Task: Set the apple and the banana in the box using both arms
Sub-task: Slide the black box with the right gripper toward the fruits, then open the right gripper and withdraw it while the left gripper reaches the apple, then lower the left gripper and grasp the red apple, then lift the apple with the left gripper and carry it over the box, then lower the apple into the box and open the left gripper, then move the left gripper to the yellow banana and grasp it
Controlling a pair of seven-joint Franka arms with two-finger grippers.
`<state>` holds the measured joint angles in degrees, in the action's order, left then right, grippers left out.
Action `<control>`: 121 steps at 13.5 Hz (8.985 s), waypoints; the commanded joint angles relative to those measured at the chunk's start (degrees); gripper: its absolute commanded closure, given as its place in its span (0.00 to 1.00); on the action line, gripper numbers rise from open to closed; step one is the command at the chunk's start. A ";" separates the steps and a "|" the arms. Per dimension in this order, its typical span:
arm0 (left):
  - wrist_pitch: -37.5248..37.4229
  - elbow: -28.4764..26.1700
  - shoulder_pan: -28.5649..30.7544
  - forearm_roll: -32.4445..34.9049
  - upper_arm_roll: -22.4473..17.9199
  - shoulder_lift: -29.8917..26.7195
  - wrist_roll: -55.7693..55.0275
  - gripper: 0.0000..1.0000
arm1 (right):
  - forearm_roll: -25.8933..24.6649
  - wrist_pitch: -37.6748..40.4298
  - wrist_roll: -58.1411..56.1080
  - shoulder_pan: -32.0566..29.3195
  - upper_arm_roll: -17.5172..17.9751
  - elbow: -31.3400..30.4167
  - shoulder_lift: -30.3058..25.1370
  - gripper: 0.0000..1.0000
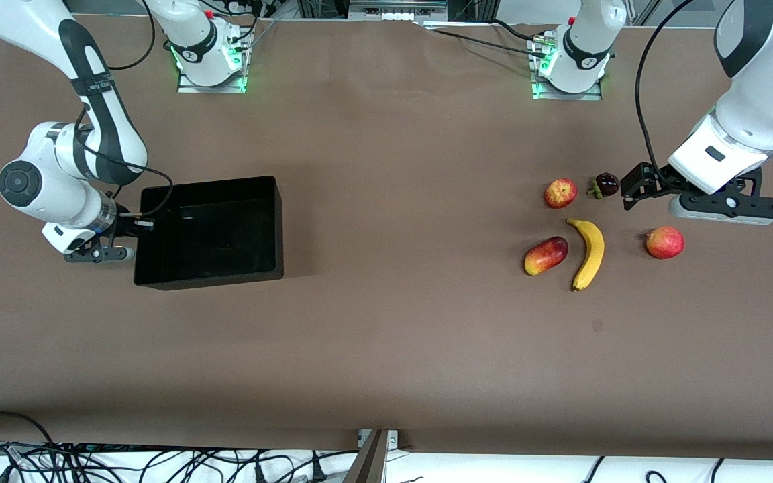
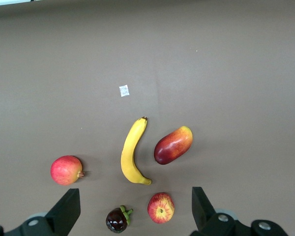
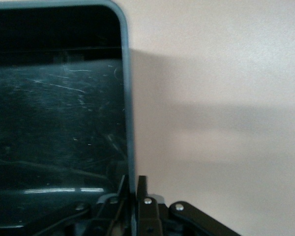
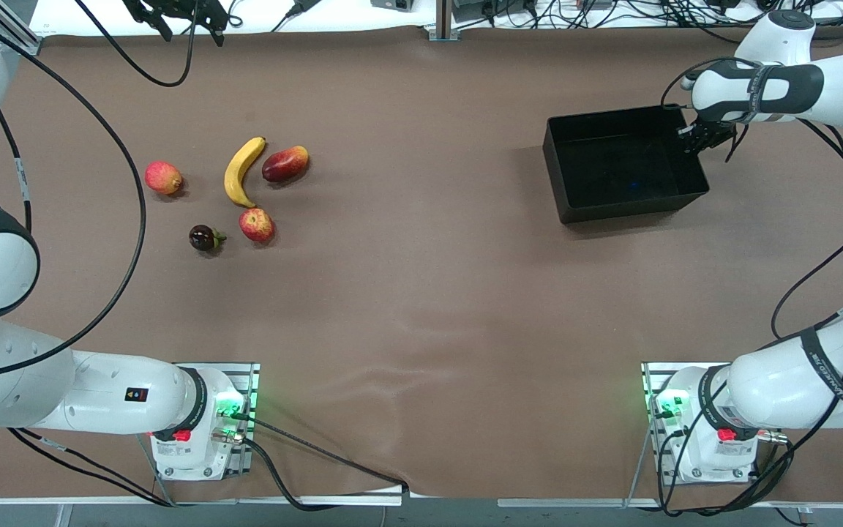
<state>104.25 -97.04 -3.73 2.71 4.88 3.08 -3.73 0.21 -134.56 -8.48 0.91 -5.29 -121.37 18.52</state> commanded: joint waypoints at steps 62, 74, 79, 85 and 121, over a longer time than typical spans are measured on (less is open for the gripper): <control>31.99 -41.67 1.54 -0.86 2.59 7.30 -22.64 0.83 | 1.37 41.04 11.12 7.88 2.74 26.54 -17.20 0.00; 4.72 1.06 -9.88 -3.41 14.10 27.04 -53.66 0.85 | 0.84 40.87 11.91 7.18 2.66 30.58 -15.62 0.00; 9.30 -2.97 -11.12 -3.15 14.10 29.62 -53.67 0.86 | 0.14 40.25 11.38 7.62 2.92 30.94 -15.44 0.00; 11.94 -5.89 -11.21 -3.06 14.02 31.20 -53.67 0.46 | 0.49 40.43 12.00 8.14 3.36 30.93 -15.44 0.00; 19.17 -11.08 22.19 9.16 16.03 30.33 14.89 1.00 | 1.02 41.22 12.09 8.59 3.36 30.85 -15.53 0.00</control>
<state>126.76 -108.49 18.41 11.65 19.11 35.63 10.94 1.14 -94.12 3.48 9.10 -1.72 -91.31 3.07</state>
